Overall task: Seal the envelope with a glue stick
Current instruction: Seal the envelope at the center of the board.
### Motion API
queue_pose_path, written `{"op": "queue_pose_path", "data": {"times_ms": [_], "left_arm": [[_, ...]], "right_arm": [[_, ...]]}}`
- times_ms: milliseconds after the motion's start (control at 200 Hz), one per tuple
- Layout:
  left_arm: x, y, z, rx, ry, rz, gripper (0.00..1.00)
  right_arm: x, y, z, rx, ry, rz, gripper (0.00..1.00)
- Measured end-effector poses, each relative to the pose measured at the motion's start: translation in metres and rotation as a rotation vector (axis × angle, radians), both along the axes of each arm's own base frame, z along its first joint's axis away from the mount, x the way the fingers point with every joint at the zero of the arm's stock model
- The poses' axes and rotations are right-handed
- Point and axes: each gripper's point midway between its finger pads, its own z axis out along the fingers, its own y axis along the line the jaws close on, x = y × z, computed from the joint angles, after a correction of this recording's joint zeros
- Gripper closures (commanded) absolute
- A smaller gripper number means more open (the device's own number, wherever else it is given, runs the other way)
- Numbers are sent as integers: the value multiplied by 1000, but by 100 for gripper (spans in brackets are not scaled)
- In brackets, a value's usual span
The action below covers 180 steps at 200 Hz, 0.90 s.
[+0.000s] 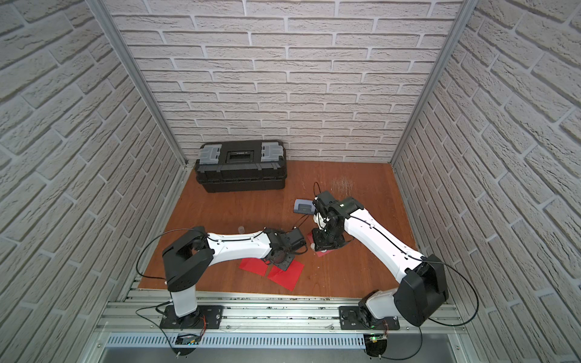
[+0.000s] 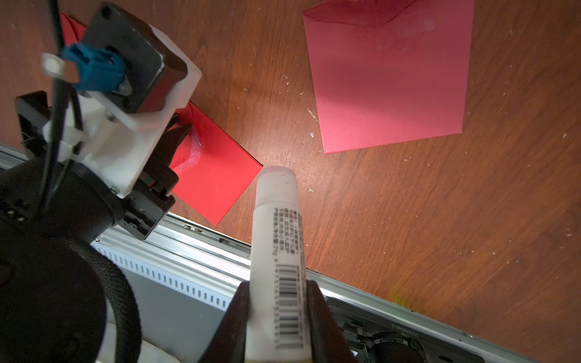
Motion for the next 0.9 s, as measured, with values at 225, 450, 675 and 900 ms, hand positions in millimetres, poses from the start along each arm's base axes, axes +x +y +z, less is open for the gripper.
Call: {"op": "queue_pose_path", "data": {"times_ms": [225,450,675,900], "left_arm": [[3,1,14,-54,-4,7,81],[12,-3,26,-101,-17,11,82],[10,-4,15,-85,2,10,83],[14,-4,1,-33,1,-2,84]], "right_arm": [[-1,0,0,-3,1,2,97],[-1,0,0,-4,2,2,97],[-1,-2,0,-11,2,2,97],[-1,-2,0,-13,3,2,97]]}}
